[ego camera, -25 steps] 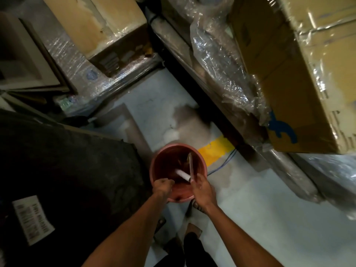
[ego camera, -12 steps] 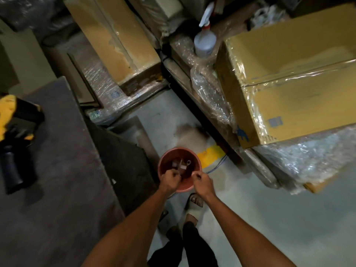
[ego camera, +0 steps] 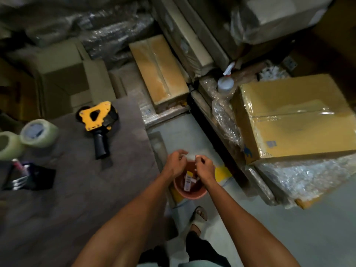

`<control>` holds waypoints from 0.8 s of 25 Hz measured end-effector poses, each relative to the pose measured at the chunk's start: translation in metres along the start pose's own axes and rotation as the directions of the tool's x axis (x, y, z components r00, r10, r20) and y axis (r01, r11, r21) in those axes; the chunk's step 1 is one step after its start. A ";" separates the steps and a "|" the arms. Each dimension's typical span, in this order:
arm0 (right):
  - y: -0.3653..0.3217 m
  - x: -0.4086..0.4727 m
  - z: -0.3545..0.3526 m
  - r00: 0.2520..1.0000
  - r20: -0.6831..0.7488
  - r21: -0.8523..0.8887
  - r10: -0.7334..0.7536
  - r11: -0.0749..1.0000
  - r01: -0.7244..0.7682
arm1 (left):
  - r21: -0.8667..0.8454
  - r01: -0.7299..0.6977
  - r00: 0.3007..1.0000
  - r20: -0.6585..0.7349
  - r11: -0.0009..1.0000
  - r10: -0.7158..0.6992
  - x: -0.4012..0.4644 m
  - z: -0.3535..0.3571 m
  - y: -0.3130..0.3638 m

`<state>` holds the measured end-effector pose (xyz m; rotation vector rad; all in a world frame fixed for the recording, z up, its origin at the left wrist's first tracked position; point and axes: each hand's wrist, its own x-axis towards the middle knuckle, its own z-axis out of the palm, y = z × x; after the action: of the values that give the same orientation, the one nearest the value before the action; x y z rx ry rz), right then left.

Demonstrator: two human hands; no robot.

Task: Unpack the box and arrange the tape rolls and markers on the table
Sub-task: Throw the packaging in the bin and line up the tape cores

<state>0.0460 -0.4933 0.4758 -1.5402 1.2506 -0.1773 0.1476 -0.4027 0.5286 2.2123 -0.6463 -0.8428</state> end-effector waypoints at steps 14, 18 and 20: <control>-0.088 -0.152 0.194 0.883 0.260 -0.187 -0.390 0.877 0.442 | -0.147 0.069 0.941 -0.319 0.987 -0.114 -0.134 -0.195 -0.181; -0.092 -0.207 0.268 0.867 0.323 -0.182 -0.379 0.874 0.450 | -0.174 0.129 0.918 -0.353 0.976 -0.184 -0.188 -0.229 -0.259; -0.096 -0.229 0.299 0.849 0.365 -0.176 -0.382 0.867 0.466 | -0.212 0.154 0.901 -0.372 0.965 -0.225 -0.211 -0.245 -0.293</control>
<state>0.2045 -0.1444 0.5415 -1.9766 0.6761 -0.0464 0.2416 0.0228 0.5325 2.2125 -0.1539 -0.4982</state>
